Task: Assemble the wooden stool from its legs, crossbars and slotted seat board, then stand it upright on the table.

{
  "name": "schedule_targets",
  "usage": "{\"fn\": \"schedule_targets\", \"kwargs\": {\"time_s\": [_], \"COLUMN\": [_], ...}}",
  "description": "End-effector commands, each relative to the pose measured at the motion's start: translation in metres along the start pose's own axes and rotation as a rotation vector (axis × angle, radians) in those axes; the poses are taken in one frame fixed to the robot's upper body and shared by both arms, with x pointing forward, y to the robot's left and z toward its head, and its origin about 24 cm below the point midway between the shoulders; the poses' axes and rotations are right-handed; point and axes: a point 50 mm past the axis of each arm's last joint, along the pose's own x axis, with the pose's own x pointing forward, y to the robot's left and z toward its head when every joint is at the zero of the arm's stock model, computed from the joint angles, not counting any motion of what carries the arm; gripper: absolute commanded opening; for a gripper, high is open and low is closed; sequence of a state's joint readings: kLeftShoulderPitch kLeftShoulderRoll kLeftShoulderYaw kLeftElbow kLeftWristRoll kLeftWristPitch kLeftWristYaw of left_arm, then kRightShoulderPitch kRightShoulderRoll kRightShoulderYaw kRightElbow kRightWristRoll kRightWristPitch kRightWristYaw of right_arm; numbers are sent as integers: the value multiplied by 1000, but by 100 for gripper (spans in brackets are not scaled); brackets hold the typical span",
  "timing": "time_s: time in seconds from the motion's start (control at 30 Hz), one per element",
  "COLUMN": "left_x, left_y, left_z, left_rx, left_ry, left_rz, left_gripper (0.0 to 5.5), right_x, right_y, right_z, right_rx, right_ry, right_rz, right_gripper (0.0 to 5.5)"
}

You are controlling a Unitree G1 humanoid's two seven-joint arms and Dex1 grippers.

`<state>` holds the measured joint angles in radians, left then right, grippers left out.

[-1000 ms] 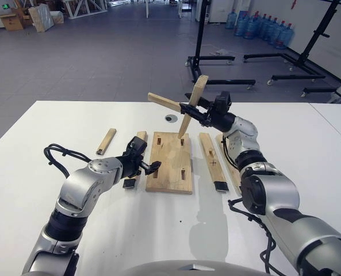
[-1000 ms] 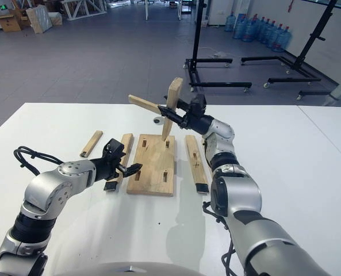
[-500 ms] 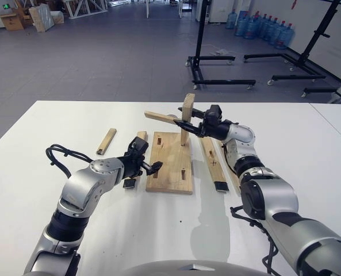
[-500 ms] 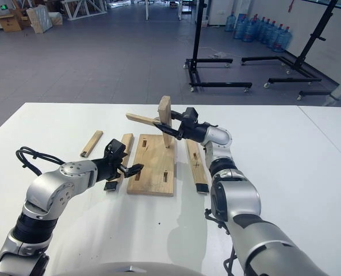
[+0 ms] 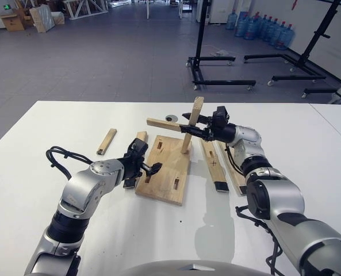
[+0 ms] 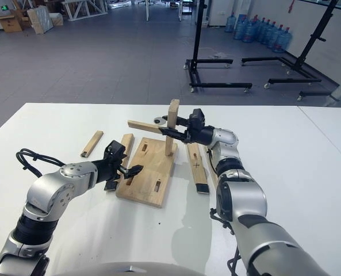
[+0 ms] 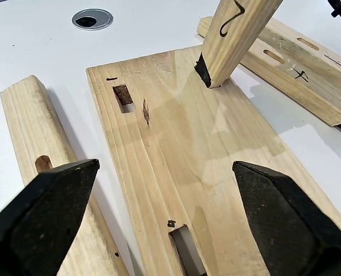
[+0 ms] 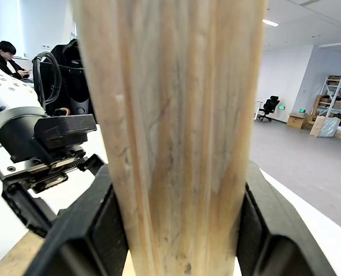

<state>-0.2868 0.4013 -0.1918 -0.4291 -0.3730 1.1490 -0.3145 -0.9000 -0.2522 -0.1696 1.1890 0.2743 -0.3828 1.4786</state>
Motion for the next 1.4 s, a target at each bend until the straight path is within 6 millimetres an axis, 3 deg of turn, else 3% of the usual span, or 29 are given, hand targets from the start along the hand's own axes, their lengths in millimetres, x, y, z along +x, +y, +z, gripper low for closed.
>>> {"fn": "schedule_targets", "kwargs": {"time_s": [0.03,0.4,0.67,0.8,0.97,1.07,1.3,1.4], "left_x": [-1,1,1,2,2,2,3,1], "left_y": [1,-1,0,1,1,0,0,6], "left_z": [2,2,3,3,3,2,1,3], "left_rx": [10,10,7,6,7,4,4,-1], "left_ry": [-19,-21,-26,-27,-26,-25,-24,-32], "left_rz": [10,8,16,18,15,18,18,30], "left_gripper": [427,427,427,427,427,427,427,427], "right_x": [-3,5,-7,-10,0,7,11,3], "right_y": [9,4,13,11,7,4,-1,-2], "right_z": [-31,-50,-66,-63,-54,-48,-40,-37], "right_rx": [146,382,345,340,377,382,387,350], "right_ry": [221,301,467,468,358,302,247,288], "right_rz": [-6,-236,-207,-217,-221,-229,-238,-212], "right_gripper": [206,206,206,206,206,285,392,438]}}
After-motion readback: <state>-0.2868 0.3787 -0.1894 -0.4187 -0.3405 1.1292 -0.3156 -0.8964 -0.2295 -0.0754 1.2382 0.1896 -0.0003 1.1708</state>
